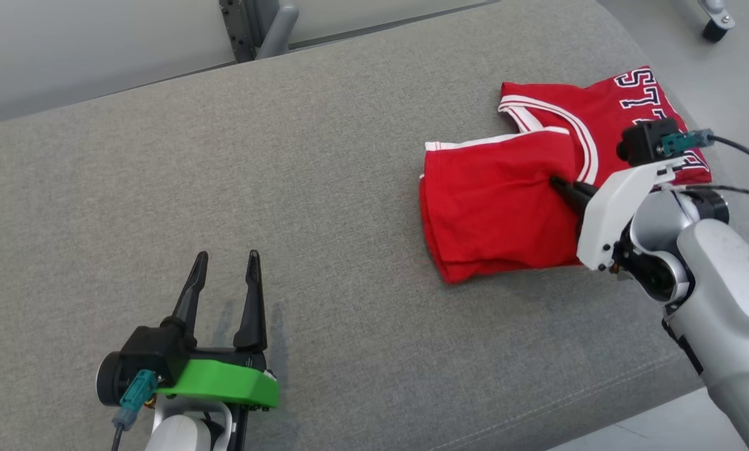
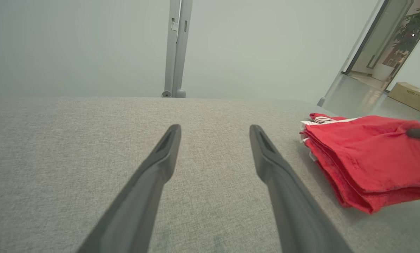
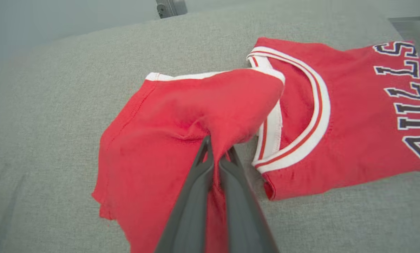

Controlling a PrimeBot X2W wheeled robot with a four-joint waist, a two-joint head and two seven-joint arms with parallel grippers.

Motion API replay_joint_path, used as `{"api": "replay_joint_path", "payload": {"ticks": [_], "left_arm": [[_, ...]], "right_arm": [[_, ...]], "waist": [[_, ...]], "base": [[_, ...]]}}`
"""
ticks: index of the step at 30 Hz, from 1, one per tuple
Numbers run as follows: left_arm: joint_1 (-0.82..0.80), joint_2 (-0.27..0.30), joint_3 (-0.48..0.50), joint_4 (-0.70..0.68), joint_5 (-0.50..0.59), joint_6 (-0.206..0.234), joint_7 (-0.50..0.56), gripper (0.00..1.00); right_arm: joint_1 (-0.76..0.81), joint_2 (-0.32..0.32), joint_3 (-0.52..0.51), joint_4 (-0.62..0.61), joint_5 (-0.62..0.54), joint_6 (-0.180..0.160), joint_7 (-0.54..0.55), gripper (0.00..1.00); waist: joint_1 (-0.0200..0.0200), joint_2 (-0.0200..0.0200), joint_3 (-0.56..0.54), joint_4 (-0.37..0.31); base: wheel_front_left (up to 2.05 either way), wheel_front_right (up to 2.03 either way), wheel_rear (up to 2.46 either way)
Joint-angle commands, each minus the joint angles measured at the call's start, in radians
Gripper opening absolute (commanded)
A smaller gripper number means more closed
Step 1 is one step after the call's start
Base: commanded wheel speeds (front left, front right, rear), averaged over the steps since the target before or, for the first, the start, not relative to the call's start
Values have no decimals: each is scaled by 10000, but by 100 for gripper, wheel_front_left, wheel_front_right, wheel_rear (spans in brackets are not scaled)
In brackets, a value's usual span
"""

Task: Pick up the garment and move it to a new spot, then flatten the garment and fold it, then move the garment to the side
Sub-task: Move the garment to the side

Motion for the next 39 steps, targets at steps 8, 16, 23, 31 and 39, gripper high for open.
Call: {"api": "replay_joint_path", "payload": {"ticks": [8, 16, 23, 31, 39], "left_arm": [[92, 30, -28, -38, -174, 110, -26, 100], [-19, 34, 31, -75, 16, 55, -27, 100], [-335, 160, 62, -118, 193, -60, -26, 100], [-537, 293, 47, -255, 305, -76, -26, 100], [-623, 344, -25, -405, 331, 27, -18, 100]], "right_arm": [[-1467, -402, 299, 750, -723, -5, -18, 0], [-2518, -1243, 666, 1226, -401, -5, 257, 0], [-3463, -1722, 870, 1786, -30, -5, -140, 0], [-3975, -2351, 1457, 2116, 359, -5, -269, 0], [-3566, -3580, 2193, 1865, 1241, -5, 459, 0]], "waist": [[0, 23, -209, 613], [0, 23, 36, 1125], [0, 23, 556, 1498], [0, 23, 1021, 1773], [0, 23, 1251, 1740]], "base": [[0, 0, 0], [0, 0, 0], [0, 0, 0], [0, 0, 0], [0, 0, 0]]}}
